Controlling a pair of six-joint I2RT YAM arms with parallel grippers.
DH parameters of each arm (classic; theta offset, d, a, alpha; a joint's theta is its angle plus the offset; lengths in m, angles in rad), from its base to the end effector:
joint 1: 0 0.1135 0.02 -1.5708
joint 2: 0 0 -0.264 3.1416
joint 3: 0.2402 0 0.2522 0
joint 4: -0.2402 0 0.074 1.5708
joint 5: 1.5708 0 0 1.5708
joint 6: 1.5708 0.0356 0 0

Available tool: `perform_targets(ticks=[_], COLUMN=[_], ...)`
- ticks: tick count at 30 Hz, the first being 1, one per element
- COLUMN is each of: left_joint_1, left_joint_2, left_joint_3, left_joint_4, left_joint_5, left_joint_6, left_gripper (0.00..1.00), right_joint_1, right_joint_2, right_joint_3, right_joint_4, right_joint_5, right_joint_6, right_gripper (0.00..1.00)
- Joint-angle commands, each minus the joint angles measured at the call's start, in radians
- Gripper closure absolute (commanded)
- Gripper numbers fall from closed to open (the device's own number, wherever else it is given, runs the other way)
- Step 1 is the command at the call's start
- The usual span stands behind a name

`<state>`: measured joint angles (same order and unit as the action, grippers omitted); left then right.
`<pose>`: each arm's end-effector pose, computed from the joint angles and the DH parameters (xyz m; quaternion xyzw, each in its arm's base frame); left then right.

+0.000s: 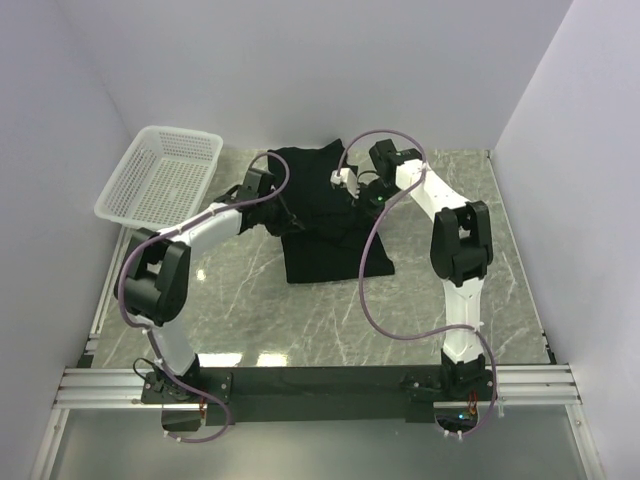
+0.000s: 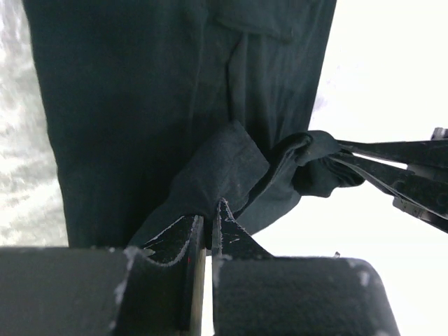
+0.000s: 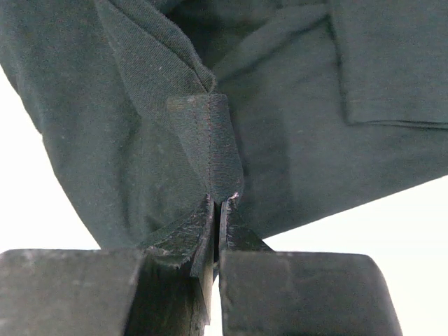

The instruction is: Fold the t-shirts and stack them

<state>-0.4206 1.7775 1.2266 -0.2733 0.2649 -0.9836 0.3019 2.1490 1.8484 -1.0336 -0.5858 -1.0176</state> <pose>0.3503 -0.1669 0.2152 -0.2101 0.9000 -0.3273 0.1966 0.4146 0.1497 0.2186 -0.6096 0.7303 0.2290 0.2063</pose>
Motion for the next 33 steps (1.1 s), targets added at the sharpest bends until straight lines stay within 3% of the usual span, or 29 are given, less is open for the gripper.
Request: perform_targets(ticks=[1, 31, 33], left_joint_1=[0.019, 0.077, 0.08], left_joint_2=[0.023, 0.223, 0.235], left_joint_3=[0.065, 0.274, 0.298], left_joint_4=[-0.003, -0.067, -0.079], left_joint_5=[0.01, 0.013, 0.007], left_joint_6=[0.037, 0.08, 0.085], left_gripper=[0.96, 0.98, 0.96], right_joint_1=[-0.014, -0.015, -0.014], right_joint_2=[0.014, 0.173, 0.172], right_joint_3=[0.084, 0.267, 0.264], right_joint_4=[0.03, 0.139, 0.179], right_joint_5=[0.006, 0.107, 0.133], right_joint_6=[0.05, 0.224, 0.254], right_gripper=[1.0, 1.0, 0.88])
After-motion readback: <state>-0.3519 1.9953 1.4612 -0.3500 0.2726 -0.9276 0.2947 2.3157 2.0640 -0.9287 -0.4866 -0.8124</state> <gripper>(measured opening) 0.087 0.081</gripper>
